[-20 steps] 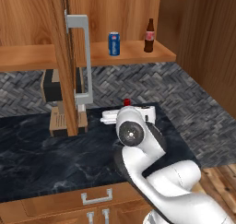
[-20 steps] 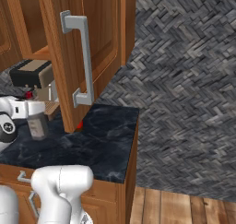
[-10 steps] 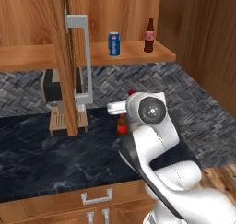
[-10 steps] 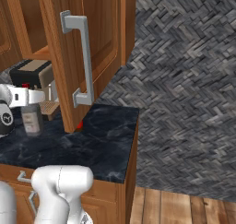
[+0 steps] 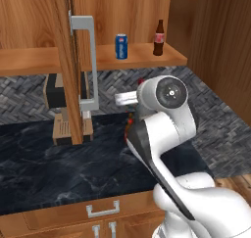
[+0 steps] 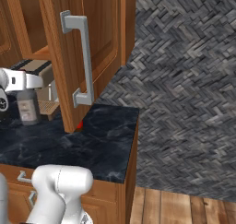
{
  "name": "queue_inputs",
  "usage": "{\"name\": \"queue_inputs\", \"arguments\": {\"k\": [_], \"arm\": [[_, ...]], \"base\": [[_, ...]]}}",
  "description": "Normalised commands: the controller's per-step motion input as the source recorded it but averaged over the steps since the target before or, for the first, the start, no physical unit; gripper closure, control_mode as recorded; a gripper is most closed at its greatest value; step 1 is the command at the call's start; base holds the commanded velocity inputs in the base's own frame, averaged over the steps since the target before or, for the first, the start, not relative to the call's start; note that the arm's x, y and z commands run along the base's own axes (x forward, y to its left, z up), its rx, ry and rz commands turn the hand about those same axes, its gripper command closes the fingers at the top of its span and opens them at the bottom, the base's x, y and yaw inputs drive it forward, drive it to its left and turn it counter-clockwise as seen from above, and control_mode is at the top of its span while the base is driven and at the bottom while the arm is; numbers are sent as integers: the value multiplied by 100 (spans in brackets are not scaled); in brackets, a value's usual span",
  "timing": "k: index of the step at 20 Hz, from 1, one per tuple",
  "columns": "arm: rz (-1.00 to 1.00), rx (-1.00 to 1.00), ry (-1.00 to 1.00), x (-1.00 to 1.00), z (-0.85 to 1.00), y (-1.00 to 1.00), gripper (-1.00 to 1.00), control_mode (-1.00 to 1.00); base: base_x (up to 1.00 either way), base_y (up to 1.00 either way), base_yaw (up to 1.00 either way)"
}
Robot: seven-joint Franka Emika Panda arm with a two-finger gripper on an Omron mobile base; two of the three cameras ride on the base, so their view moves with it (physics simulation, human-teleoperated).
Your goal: Sort all alcoholic drinks to one cabinet, and non-alcoholic drinks to the other.
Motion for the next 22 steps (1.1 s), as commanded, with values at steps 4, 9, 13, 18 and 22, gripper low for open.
{"name": "queue_inputs", "arguments": {"k": [4,9,13,18,22], "arm": [[3,3,0,-3,34,-4,100,-100],[5,5,0,-5,20,-10,100,-100],[5,5,0,-9,11,-26,100,-100],[3,6,0,-3,0,-24,100,-100],[3,6,0,-16,0,-26,100,-100]], "base": [[0,0,0],[0,0,0],[0,0,0],[0,0,0],[0,0,0]]}}
